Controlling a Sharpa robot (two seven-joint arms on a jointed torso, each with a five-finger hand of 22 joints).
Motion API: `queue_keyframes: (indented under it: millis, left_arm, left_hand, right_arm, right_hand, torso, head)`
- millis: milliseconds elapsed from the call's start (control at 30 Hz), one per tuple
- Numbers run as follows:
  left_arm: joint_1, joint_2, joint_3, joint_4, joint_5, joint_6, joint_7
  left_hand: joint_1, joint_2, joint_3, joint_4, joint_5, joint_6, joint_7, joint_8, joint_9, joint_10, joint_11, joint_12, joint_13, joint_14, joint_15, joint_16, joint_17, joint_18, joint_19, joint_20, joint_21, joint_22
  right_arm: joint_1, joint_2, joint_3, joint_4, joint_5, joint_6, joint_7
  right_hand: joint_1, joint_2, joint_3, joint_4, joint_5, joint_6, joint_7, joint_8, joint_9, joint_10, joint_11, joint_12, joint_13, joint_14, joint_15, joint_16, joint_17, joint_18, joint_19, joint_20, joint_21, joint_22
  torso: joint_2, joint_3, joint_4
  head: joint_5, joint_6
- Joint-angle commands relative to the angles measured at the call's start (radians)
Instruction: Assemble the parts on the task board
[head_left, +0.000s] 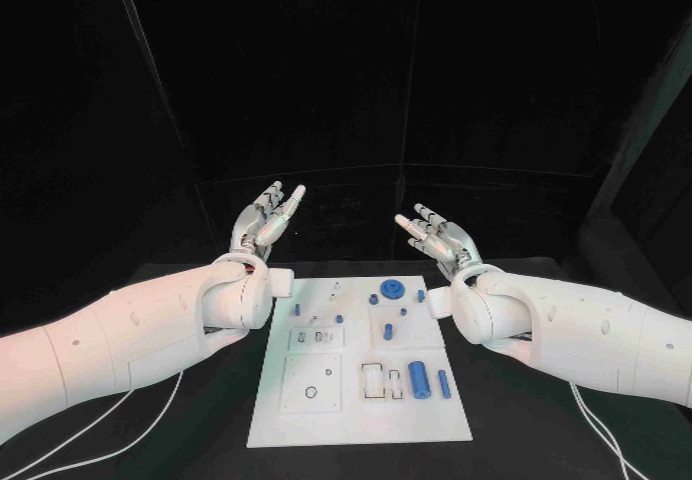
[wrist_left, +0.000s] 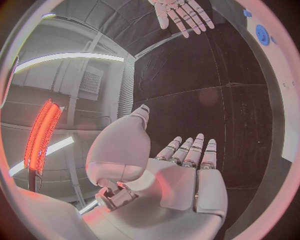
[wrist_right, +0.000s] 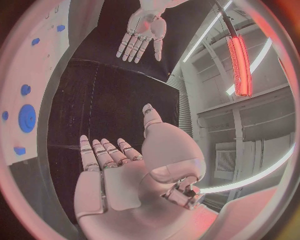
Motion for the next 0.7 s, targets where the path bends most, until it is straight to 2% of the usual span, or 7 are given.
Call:
queue_keyframes:
  millis: [33,267,300,333,400,567,700]
  left_arm:
    - [0.008,0.007,-0.002,-0.016,0.024,0.102,0.062]
    - [0.008,0.008,-0.002,-0.016,0.024,0.103,0.062]
    - [0.008,0.008,-0.002,-0.016,0.024,0.103,0.062]
    - [0.009,-0.04,-0.003,0.017,0.025,0.123,0.047]
    - [0.009,-0.049,-0.003,0.027,0.025,0.131,0.045]
    - [0.011,-0.07,-0.004,0.047,0.025,0.161,0.041]
    - [0.013,-0.08,-0.004,0.057,0.025,0.169,0.042]
  left_hand:
    - [0.044,0.006,0.002,0.017,0.009,0.014,0.078,0.005,0.003,0.004,0.016,0.007,0.002,0.014,0.009,0.004,0.003,0.024,0.002,0.015,0.005,0.002]
    - [0.058,0.028,-0.01,0.014,0.008,0.045,0.097,0.01,0.007,0.038,0.036,0.012,0.006,0.053,0.017,0.011,0.01,0.02,0.015,0.019,0.011,0.006]
    - [0.062,0.031,-0.013,0.014,0.008,0.052,0.099,0.011,0.007,0.048,0.039,0.012,0.007,0.061,0.018,0.013,0.011,0.019,0.018,0.019,0.013,0.006]
    - [0.066,0.035,-0.017,0.013,0.008,0.063,0.104,0.012,0.008,0.063,0.045,0.015,0.009,0.075,0.021,0.016,0.013,0.018,0.022,0.02,0.015,0.007]
    - [0.079,0.04,-0.021,0.01,0.009,0.093,0.112,0.018,0.012,0.101,0.056,0.02,0.013,0.114,0.026,0.025,0.019,0.015,0.04,0.022,0.022,0.012]
    - [0.132,0.043,-0.033,-0.003,0.007,0.176,0.147,0.026,0.018,0.207,0.1,0.028,0.02,0.262,0.065,0.059,0.037,-0.019,0.156,0.027,0.071,0.036]
    - [0.161,0.046,-0.042,-0.011,0.007,0.263,0.137,0.036,0.024,0.316,0.115,0.038,0.027,0.378,0.072,0.079,0.046,-0.03,0.26,0.026,0.109,0.051]
  right_arm:
    - [0.018,0.017,-0.011,-0.037,-0.092,0.196,-0.051]
    - [0.041,0.04,-0.028,-0.083,-0.126,0.277,-0.072]
    - [0.041,0.04,-0.029,-0.084,-0.126,0.279,-0.072]
    - [0.045,0.019,-0.028,-0.128,-0.427,0.146,-0.084]
    - [0.049,0.016,-0.028,-0.128,-0.465,0.132,-0.091]
    - [0.068,0.008,-0.028,-0.12,-0.589,0.097,-0.127]
    - [0.084,0.003,-0.027,-0.119,-0.664,0.1,-0.164]
  right_hand:
    - [0.123,0.005,0.006,-0.063,0.008,0.123,0.168,0.029,0.017,0.213,0.018,0.056,0.026,0.171,0.018,0.045,0.021,0.023,0.096,0.009,0.035,0.019]
    - [0.235,-0.002,0.062,-0.181,-0.051,0.505,0.145,0.108,0.054,0.657,-0.034,0.168,0.045,0.681,-0.051,0.161,0.049,0.096,0.448,0.006,0.172,0.077]
    - [0.239,-0.003,0.066,-0.19,-0.055,0.539,0.139,0.113,0.056,0.678,-0.039,0.17,0.044,0.708,-0.058,0.165,0.049,0.102,0.465,0.005,0.179,0.078]
    - [0.243,-0.002,0.073,-0.201,-0.06,0.579,0.132,0.116,0.056,0.701,-0.047,0.17,0.042,0.742,-0.068,0.169,0.048,0.112,0.488,0.005,0.19,0.08]
    - [0.246,-0.001,0.082,-0.216,-0.067,0.618,0.128,0.113,0.053,0.728,-0.054,0.163,0.04,0.785,-0.079,0.169,0.047,0.119,0.517,0.003,0.201,0.08]
    - [0.245,0.003,0.104,-0.261,-0.075,0.735,0.122,0.106,0.049,0.802,-0.07,0.145,0.04,0.888,-0.104,0.163,0.046,0.123,0.589,-0.015,0.234,0.083]
    - [0.235,0.001,0.113,-0.288,-0.081,0.771,0.111,0.098,0.048,0.842,-0.082,0.129,0.04,0.939,-0.118,0.153,0.047,0.123,0.621,-0.03,0.25,0.084]
  torso:
    - [0.0,-0.0002,-0.0002]
    - [0.0,-0.0002,-0.0002]
    - [0.0,-0.0002,-0.0002]
    - [0.009,-0.0027,-0.0013]
    - [0.014,-0.0028,-0.0006]
    - [0.032,-0.004,0.0046]
    - [0.044,-0.0053,0.0111]
  head:
    - [0.0,0.0]
    - [0.0,0.0]
    - [0.0,0.0]
    - [0.009,-0.011]
    - [0.005,-0.009]
    - [-0.004,-0.002]
    - [-0.005,0.004]
